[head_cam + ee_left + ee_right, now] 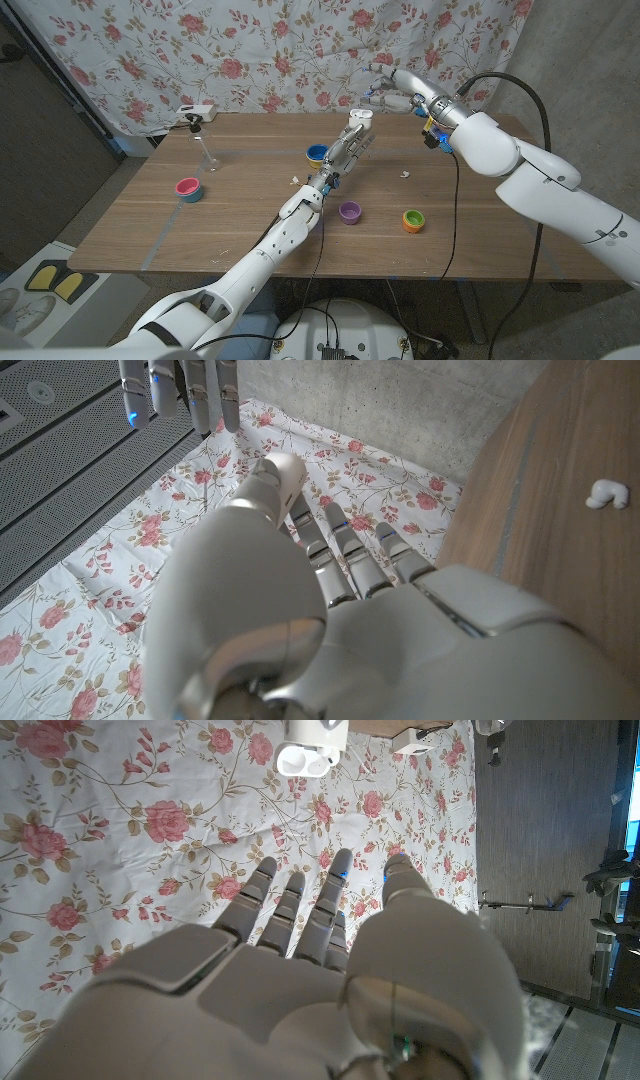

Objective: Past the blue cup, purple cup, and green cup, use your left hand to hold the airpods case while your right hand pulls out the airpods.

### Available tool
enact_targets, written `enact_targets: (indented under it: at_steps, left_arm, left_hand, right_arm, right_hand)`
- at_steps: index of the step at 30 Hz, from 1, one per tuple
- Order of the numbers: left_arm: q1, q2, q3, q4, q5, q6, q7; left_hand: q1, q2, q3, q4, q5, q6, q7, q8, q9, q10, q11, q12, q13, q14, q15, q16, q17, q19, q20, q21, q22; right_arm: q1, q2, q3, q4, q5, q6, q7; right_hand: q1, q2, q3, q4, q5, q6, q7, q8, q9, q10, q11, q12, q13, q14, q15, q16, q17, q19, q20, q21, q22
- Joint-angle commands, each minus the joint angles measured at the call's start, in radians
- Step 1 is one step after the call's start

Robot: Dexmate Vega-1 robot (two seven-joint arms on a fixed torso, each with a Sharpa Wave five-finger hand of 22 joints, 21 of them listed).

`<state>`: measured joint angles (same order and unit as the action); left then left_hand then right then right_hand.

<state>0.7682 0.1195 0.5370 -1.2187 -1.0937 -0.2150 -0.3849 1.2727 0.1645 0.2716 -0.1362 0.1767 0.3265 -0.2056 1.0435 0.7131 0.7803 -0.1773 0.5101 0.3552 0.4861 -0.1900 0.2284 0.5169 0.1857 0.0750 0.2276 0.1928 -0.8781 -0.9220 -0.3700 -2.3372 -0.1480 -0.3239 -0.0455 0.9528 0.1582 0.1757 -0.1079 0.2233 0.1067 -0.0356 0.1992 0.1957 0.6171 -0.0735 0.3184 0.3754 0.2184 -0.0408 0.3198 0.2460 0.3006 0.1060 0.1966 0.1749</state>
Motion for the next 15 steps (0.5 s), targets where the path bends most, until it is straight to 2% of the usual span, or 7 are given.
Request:
enact_targets:
  at_steps: [1,15]
  left_arm:
    - [0.000,0.008,0.001,-0.018,0.003,-0.004,0.010]
    - [-0.014,0.006,0.003,0.003,0.023,-0.019,0.014]
  left_hand:
    - [0.001,0.013,0.007,0.002,0.006,0.005,-0.001,0.010,0.002,0.054,-0.045,0.020,0.081,0.031,-0.035,0.001,0.003,-0.001,-0.002,0.003,0.002]
    - [-0.001,0.014,0.011,0.004,0.009,-0.001,-0.001,0.009,-0.002,0.050,-0.045,0.017,0.083,0.032,-0.034,-0.002,0.000,-0.001,-0.002,0.003,0.002]
  right_arm:
    - [0.076,0.022,-0.066,-0.020,-0.078,-0.153,0.098]
    - [0.147,0.034,-0.122,-0.009,-0.117,-0.206,0.183]
  right_hand:
    - [-0.001,-0.005,0.002,-0.006,0.005,-0.010,0.012,-0.006,0.001,0.000,0.014,-0.006,-0.001,-0.003,-0.008,0.007,0.003,0.002,0.012,-0.003,0.001]
    - [-0.006,-0.003,0.005,-0.006,0.006,-0.049,0.032,-0.014,0.001,-0.012,0.038,-0.026,-0.013,-0.011,0.017,0.008,0.002,-0.005,0.024,-0.003,0.002]
